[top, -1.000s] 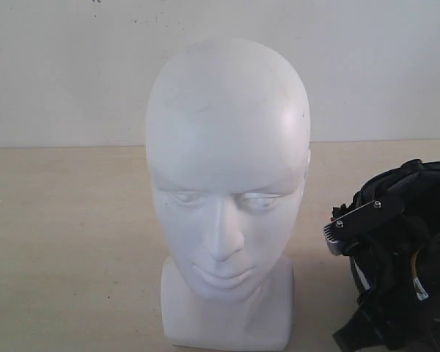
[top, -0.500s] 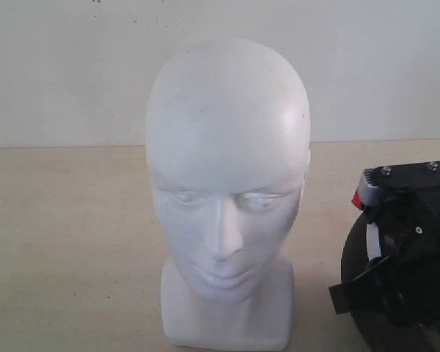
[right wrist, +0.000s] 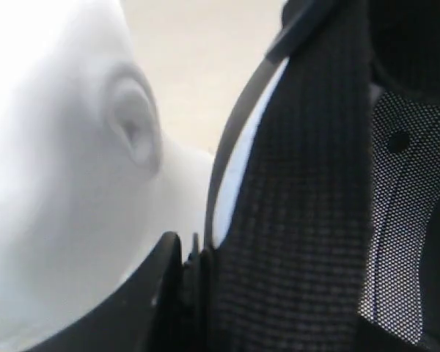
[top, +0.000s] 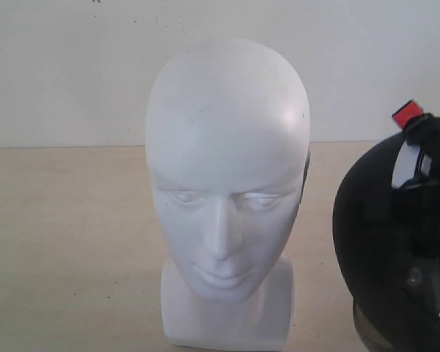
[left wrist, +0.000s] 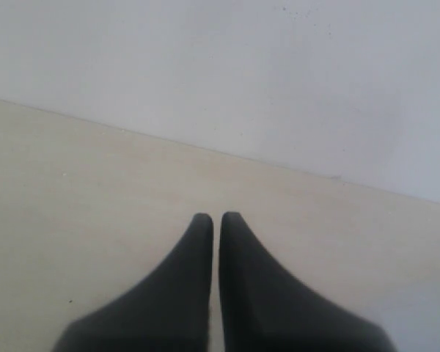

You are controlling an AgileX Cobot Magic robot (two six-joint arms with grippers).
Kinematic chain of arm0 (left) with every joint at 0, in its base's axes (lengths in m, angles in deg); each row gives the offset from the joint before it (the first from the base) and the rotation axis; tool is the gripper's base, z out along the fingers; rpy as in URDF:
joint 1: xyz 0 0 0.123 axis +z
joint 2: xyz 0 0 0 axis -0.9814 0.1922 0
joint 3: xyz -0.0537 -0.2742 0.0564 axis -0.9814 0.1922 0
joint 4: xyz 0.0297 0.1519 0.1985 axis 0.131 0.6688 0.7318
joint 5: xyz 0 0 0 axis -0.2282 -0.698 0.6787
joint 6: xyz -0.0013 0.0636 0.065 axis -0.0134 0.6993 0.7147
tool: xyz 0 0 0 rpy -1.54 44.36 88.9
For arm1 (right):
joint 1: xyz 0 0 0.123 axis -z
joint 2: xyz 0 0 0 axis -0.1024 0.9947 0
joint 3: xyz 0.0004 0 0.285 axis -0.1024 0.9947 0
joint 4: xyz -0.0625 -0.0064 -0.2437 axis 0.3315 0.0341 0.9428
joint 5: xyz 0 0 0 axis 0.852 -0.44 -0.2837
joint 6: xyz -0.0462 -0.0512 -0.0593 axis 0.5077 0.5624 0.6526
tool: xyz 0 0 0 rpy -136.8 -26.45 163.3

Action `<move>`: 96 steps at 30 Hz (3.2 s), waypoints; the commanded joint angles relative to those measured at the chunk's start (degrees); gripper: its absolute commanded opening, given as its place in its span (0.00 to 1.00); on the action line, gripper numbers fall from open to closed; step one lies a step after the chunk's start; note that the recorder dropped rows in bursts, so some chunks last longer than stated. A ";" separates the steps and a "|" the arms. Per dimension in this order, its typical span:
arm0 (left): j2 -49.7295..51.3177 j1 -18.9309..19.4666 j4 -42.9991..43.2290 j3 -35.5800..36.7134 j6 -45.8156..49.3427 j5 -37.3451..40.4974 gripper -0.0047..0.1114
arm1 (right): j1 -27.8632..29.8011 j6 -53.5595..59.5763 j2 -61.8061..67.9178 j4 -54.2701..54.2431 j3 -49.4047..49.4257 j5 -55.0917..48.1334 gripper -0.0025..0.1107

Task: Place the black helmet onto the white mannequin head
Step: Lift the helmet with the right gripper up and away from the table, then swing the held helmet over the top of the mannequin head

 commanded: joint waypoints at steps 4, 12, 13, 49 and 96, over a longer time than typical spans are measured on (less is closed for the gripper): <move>-0.10 -0.25 0.21 0.21 -0.22 0.16 0.08 | 0.19 -1.19 -8.62 3.31 -1.80 8.56 0.02; -0.10 -0.25 0.21 0.21 -0.22 0.16 0.08 | 0.19 -0.73 -11.66 3.79 -8.54 14.58 0.02; -0.10 -0.25 0.21 0.21 -0.22 0.16 0.08 | 0.19 -0.75 -11.66 3.79 -9.42 15.59 0.02; -0.10 -0.25 0.21 0.21 -0.22 0.16 0.08 | 0.19 -68.22 12.35 7.20 -22.66 79.70 0.02; -0.10 -0.25 0.21 0.21 -0.22 0.16 0.08 | -3.25 -71.50 18.39 18.85 -22.66 69.04 0.02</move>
